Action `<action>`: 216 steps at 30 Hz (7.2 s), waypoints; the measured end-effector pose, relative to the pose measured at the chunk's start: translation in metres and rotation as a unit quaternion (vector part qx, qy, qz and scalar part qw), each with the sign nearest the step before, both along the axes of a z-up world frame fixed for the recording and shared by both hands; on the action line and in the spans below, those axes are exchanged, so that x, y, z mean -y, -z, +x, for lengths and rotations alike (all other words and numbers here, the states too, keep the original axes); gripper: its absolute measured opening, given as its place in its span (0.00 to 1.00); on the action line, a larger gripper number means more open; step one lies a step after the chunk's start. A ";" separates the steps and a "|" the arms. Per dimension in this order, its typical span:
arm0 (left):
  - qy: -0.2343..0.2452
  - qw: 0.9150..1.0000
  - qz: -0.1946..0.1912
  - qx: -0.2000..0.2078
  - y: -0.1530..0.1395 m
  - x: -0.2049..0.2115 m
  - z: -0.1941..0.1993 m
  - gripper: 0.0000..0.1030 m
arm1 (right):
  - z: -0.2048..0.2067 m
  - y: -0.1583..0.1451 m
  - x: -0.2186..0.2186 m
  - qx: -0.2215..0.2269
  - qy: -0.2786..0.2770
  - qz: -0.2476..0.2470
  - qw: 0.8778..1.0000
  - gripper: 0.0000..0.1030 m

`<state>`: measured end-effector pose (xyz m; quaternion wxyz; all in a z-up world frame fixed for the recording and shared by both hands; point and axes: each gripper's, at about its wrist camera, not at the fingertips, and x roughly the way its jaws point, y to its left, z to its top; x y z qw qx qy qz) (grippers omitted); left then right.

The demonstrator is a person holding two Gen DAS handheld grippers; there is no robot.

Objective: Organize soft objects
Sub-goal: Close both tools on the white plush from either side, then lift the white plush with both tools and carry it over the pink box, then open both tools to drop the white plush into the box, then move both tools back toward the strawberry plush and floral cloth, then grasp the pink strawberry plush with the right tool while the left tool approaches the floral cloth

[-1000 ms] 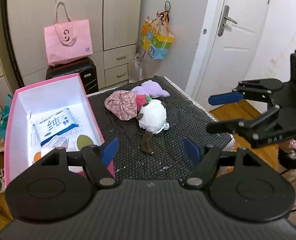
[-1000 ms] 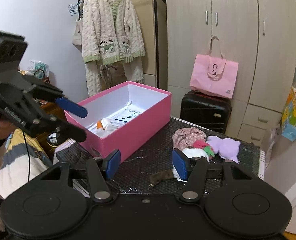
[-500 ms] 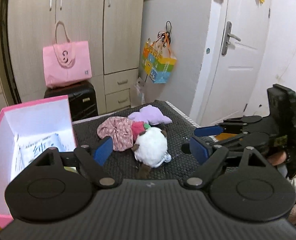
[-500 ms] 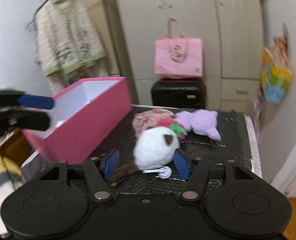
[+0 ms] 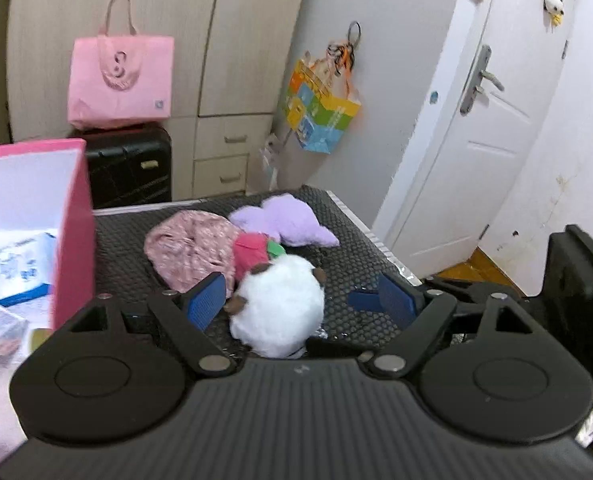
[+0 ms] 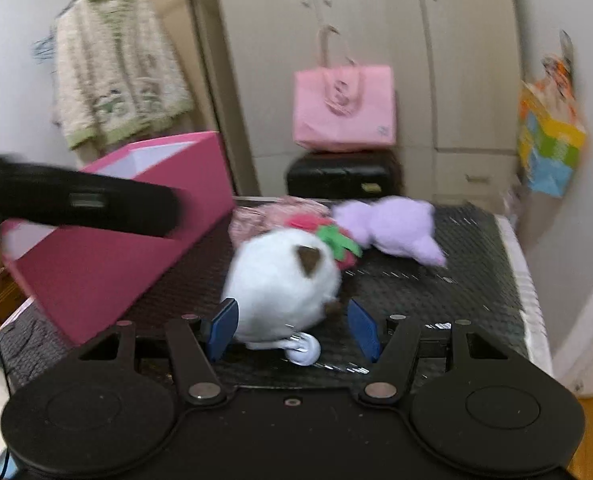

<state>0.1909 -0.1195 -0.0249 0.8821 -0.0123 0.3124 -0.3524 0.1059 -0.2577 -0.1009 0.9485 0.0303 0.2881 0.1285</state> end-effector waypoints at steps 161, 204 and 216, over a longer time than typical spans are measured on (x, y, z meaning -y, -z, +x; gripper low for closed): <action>-0.062 0.997 -0.013 -0.037 -0.079 -0.223 0.055 0.57 | 0.107 -0.109 -0.171 0.015 -0.123 -0.092 0.988 0.62; 0.085 0.995 -0.031 0.036 -0.073 -0.077 -0.111 0.65 | -0.062 -0.080 -0.036 0.040 -0.083 -0.099 0.991 0.62; -0.001 0.999 0.000 0.040 -0.027 -0.020 -0.046 0.65 | -0.004 -0.025 -0.015 0.041 -0.075 -0.138 0.987 0.62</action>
